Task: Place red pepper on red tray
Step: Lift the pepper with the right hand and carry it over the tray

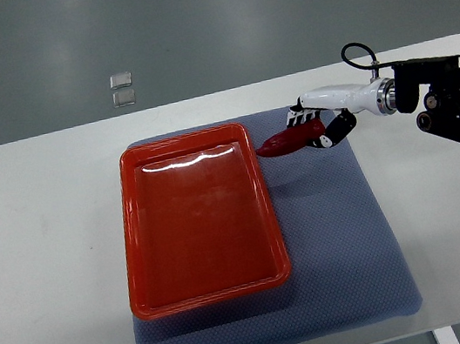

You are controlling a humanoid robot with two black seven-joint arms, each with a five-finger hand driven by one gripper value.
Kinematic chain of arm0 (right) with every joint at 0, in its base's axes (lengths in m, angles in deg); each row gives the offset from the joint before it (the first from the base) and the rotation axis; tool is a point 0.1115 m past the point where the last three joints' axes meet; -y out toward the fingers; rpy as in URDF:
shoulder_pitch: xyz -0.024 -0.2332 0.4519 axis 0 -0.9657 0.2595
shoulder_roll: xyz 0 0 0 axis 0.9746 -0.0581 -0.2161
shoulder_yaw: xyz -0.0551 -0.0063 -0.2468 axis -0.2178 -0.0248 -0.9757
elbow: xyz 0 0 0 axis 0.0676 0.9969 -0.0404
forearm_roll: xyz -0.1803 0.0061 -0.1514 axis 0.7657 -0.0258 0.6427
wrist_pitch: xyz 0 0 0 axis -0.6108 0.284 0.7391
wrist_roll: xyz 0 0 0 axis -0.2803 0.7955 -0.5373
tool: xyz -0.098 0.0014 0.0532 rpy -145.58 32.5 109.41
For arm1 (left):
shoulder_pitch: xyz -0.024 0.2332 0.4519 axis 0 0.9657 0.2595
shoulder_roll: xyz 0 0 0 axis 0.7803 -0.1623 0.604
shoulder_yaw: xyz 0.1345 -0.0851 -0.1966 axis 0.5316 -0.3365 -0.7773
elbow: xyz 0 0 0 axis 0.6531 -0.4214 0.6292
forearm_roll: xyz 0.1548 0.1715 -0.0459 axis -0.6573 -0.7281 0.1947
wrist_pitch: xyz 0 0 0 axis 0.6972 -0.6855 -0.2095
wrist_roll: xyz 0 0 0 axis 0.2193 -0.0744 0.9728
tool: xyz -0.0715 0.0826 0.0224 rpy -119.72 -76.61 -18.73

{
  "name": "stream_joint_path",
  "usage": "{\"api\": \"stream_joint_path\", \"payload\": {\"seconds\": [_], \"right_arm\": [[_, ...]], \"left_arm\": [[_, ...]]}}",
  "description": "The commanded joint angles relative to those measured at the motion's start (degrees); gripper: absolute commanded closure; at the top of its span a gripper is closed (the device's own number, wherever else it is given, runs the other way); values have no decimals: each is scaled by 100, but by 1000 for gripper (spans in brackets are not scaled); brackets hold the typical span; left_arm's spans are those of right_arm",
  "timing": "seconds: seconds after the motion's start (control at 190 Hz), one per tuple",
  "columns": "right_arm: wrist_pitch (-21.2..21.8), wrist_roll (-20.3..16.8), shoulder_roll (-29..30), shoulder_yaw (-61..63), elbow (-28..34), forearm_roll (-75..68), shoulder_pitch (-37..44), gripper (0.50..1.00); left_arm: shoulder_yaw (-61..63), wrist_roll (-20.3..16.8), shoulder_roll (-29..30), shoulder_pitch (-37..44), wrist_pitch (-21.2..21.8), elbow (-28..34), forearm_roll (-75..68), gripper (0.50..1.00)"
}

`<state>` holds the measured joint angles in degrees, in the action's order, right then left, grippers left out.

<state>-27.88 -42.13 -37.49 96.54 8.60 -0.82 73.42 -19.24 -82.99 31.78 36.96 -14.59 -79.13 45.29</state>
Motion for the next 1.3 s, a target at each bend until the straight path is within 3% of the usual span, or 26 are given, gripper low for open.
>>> {"api": "stream_joint_path", "payload": {"seconds": [0.0,0.468,0.663,0.805,0.853,0.974,1.295], "right_arm": [[21,10,68,6,11,-22,218,1000],[74,159,1588,-504,-103,-154,526,1000],[48,159,1967,-864,-279,-154,438,989],[30,106,2221,-944,-552,-154,279,904],[13,97,2274,-935,-613,-154,262,842],[13,89,2309,-864,-613,-198,262,611],[4,89,2116,-118,-587,-558,209,599]], "left_arm": [[3,9,0,-1,0,0,0,500],[3,0,0,8,0,0,0,500],[3,9,0,8,0,0,0,500],[3,9,0,8,0,0,0,500],[3,0,0,8,0,0,0,500],[3,0,0,8,0,9,0,500],[12,0,0,8,0,26,0,500]]}}
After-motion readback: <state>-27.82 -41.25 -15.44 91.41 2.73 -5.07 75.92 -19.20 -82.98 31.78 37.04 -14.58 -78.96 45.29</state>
